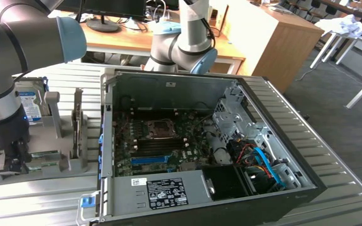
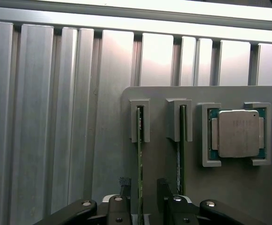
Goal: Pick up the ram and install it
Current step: 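Pick up the ram and move it above insertion slot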
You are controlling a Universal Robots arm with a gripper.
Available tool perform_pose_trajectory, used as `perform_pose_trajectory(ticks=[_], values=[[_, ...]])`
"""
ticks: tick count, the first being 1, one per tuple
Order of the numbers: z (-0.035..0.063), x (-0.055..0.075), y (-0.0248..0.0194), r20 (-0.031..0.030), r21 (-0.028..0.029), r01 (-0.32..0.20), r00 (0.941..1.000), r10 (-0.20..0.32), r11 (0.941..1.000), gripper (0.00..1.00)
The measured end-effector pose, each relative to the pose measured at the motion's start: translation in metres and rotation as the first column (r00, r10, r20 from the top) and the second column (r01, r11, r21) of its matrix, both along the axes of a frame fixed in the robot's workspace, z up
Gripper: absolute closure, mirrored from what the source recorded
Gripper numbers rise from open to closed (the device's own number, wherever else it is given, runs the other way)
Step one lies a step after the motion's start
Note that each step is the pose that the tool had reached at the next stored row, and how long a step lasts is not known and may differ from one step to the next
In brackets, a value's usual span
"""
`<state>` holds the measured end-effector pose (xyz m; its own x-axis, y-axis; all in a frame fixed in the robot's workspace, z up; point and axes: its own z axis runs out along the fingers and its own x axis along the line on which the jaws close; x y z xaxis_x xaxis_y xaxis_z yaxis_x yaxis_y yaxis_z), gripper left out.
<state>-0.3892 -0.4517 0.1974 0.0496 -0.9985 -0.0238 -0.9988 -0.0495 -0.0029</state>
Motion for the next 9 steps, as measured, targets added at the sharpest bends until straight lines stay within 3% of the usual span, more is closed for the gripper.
perform_pose_trajectory(ticks=[6, 9], values=[[0.0000, 0.0000, 0.0000, 0.0000, 0.0000, 0.000, 1.0000, 0.000, 1.0000, 0.64], [0.0000, 0.0000, 0.0000, 0.0000, -0.0001, 0.000, 1.0000, 0.000, 1.0000, 0.72]])
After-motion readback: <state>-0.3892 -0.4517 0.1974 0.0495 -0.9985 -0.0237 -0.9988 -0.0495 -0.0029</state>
